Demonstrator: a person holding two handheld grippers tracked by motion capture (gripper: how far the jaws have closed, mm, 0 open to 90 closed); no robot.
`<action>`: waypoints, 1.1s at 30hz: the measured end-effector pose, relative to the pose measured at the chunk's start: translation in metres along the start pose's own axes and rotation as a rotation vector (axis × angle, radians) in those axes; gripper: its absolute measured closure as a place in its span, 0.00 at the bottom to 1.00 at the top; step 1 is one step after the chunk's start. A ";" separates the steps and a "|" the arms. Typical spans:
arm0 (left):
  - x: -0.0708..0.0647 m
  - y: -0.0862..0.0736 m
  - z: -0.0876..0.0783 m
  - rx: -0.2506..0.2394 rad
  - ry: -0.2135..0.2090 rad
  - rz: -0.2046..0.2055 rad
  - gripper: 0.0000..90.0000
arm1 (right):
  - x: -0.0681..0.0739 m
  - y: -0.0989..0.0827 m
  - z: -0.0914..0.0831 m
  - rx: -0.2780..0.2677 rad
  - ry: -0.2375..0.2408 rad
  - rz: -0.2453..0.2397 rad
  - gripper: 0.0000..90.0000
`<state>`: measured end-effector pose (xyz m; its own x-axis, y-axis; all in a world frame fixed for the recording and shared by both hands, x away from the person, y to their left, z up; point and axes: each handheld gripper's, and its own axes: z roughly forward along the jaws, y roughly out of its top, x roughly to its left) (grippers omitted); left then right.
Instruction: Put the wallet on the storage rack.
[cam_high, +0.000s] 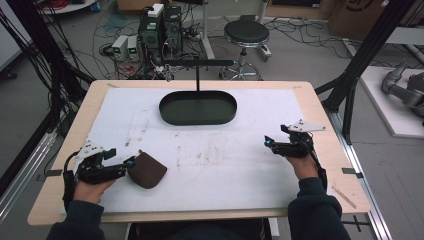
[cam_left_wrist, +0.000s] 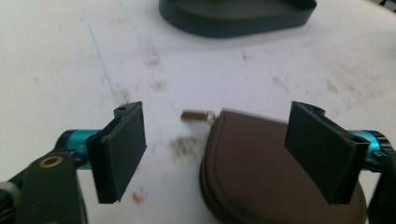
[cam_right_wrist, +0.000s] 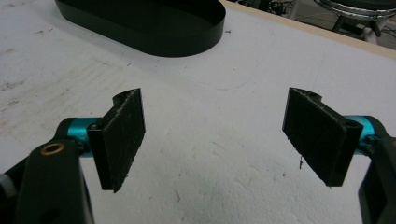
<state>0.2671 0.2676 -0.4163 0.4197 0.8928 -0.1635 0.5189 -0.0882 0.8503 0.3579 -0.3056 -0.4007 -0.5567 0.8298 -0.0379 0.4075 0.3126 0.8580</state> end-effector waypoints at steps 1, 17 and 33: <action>0.000 -0.003 -0.001 0.014 -0.001 -0.008 0.26 | 0.000 0.000 0.000 0.000 0.001 0.003 0.24; -0.008 -0.018 0.029 0.166 -0.119 -0.120 0.33 | 0.003 0.001 0.004 0.012 0.003 0.000 0.24; -0.033 0.025 0.099 0.205 -0.243 0.045 0.45 | 0.001 0.001 0.002 0.007 -0.001 0.007 0.24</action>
<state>0.3396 0.1925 -0.4390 0.5984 0.7565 -0.2639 0.6249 -0.2345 0.7447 0.3590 -0.3035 -0.4008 -0.5533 0.8323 -0.0328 0.4160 0.3102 0.8548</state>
